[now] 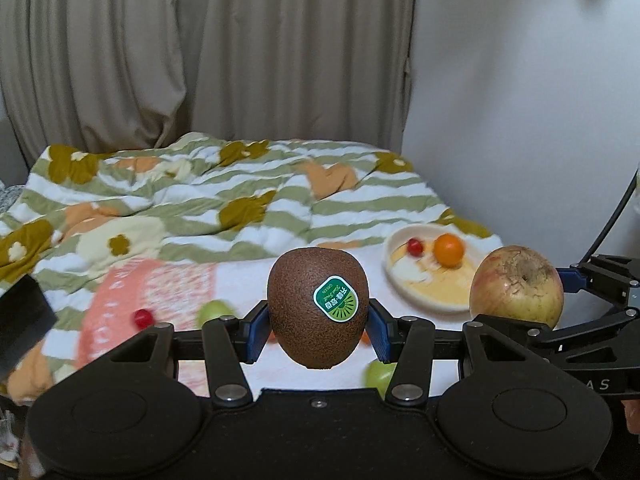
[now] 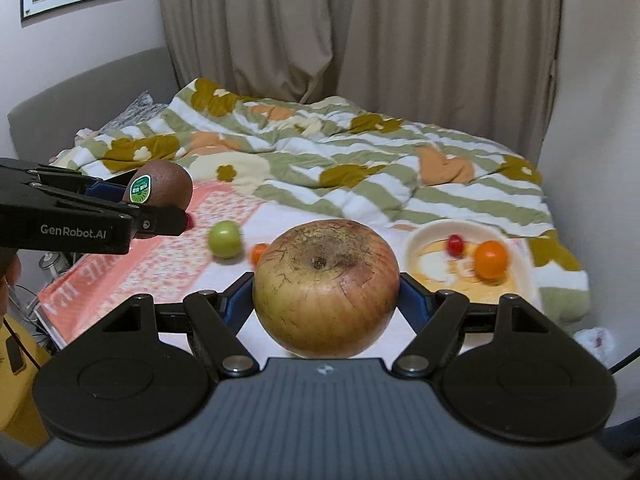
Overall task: Organize fruits
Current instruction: 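Carry the kiwi and apple in both tools over the white bowl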
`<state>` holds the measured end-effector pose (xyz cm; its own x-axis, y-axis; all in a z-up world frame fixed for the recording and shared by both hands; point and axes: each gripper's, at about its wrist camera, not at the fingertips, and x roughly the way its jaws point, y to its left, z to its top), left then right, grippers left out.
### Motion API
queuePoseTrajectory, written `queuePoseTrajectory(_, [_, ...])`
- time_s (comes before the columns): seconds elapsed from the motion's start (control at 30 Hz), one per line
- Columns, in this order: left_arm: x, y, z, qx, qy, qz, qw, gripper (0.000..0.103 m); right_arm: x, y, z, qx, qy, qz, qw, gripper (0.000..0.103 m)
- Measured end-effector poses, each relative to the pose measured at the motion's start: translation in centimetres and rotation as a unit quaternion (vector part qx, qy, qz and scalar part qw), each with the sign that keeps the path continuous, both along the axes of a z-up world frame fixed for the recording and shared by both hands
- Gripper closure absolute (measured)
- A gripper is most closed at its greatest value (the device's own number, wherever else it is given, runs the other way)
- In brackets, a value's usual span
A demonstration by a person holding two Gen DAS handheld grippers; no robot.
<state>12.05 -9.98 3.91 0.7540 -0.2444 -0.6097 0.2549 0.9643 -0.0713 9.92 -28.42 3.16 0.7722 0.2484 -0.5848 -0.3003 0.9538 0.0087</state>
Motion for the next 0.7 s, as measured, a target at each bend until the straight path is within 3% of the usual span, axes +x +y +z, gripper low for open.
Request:
queuePoseTrajectory(0.3, [4.1, -8.3, -1.4, -0.016, 0.014, 0.008, 0.9998, 0.049, 3.6, -9.2, -0.9, -0.029, -0.005, -0.029, 0.999, 0.013])
queuePoseTrajectory(0.4, [6.0, -10.3, -2.3, -0.014, 0.027, 0.000, 0.9995, 0.049, 5.3, -11.7, -1.8, -0.018, 0.007, -0.046, 0.999, 0.013])
queuePoseTrajectory(0.7, [12.2, -14.6, -6.4, 0.008, 0.064, -0.031, 0.9974, 0.049, 10.6, -15.5, -5.0, -0.003, 0.034, -0.088, 0.996, 0.013])
